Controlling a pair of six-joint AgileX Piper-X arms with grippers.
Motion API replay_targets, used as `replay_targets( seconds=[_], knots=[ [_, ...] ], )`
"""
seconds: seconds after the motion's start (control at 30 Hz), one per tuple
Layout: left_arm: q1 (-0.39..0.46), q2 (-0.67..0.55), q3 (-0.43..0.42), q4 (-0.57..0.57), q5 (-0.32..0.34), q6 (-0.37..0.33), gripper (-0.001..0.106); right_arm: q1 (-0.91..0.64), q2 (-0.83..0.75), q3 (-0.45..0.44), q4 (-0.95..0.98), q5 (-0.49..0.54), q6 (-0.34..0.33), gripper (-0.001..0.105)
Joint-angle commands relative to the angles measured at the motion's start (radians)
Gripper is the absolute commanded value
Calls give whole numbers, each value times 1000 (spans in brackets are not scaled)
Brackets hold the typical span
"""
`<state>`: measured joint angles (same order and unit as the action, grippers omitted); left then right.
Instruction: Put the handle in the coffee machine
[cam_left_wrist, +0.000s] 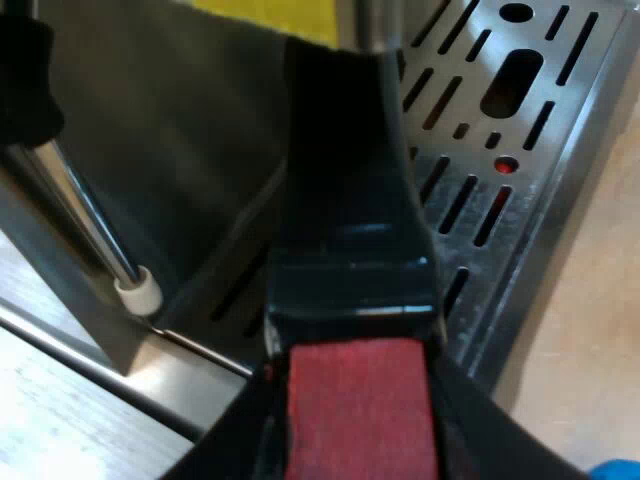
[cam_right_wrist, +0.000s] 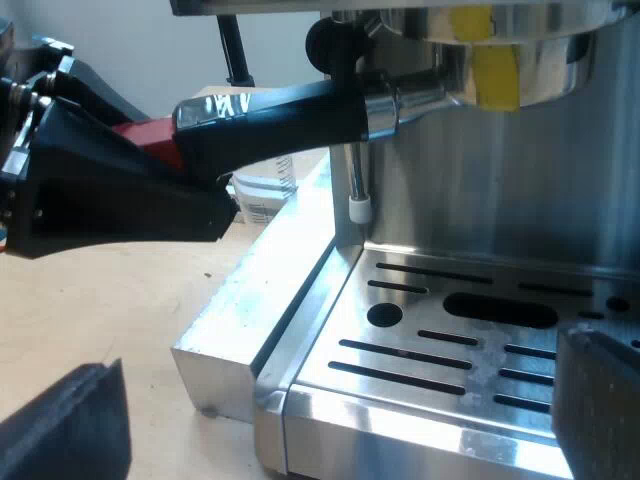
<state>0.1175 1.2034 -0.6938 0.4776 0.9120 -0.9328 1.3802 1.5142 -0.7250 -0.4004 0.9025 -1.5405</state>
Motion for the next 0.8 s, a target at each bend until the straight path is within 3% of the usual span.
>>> replay_targets(
  seconds=[0.03, 0.4, 0.7, 0.8],
  knots=[
    [-1, -26, -39, -4, 118, -14, 0, -4, -2, -4, -6, -11, -4, 86],
    [-1, -26, -104, 42, 118, -12, 0, -4, -2, -4, -6, -11, -4, 86],
    [-1, -37, -114, 45, 292, -21, 0, -4, -2, -4, -6, -11, -4, 86],
    [-1, -37, -114, 98, 339, -36, 0, -4, -2, -4, -6, -11, -4, 86]
  ],
)
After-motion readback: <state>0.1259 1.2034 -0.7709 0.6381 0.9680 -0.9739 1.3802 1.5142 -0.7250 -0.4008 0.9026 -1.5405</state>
